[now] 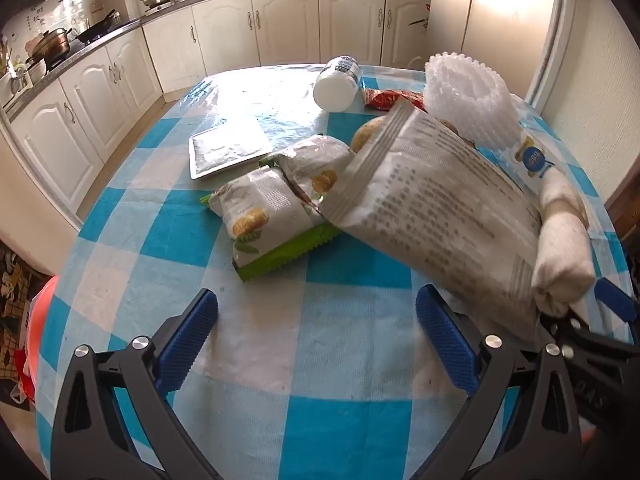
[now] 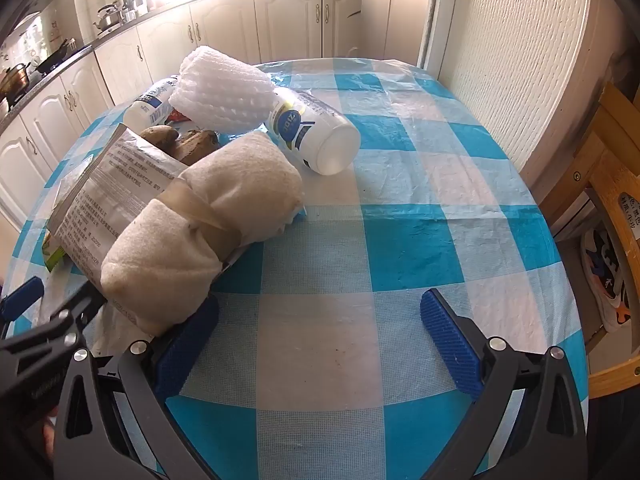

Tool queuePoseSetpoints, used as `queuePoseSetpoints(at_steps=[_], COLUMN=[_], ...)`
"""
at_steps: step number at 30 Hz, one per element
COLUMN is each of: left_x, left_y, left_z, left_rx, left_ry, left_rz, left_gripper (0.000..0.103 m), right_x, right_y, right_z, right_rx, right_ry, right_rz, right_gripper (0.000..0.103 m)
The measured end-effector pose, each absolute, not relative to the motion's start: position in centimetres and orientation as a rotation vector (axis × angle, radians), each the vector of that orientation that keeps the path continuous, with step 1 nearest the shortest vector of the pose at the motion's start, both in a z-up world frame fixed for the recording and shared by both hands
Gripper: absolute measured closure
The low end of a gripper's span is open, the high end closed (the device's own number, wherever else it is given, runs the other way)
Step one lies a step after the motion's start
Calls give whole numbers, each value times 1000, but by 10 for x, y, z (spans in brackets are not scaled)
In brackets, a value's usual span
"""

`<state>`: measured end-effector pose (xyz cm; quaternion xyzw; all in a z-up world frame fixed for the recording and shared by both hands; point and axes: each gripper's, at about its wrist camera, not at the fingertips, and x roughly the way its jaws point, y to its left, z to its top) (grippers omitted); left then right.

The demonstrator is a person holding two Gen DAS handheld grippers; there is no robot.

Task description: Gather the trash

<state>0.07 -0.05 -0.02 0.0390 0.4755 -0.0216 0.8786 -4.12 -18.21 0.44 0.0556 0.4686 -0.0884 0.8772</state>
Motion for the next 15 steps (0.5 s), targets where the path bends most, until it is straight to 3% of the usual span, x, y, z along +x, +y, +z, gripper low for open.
queuePoseSetpoints(at_steps=[9,15], left_x=[-62,-71], left_y=[11,25], left_z=[8,34], left_rx=[48,0], left_ry=[906,882], left_rz=[-103,-91], left_gripper=[4,4], right_x=[-48,-101], right_y=[-179,-168], right_z=[9,16], right_rx=[98,81], right_ry=[1036,945], right_rz=[-168,-197], right_gripper=[5,5])
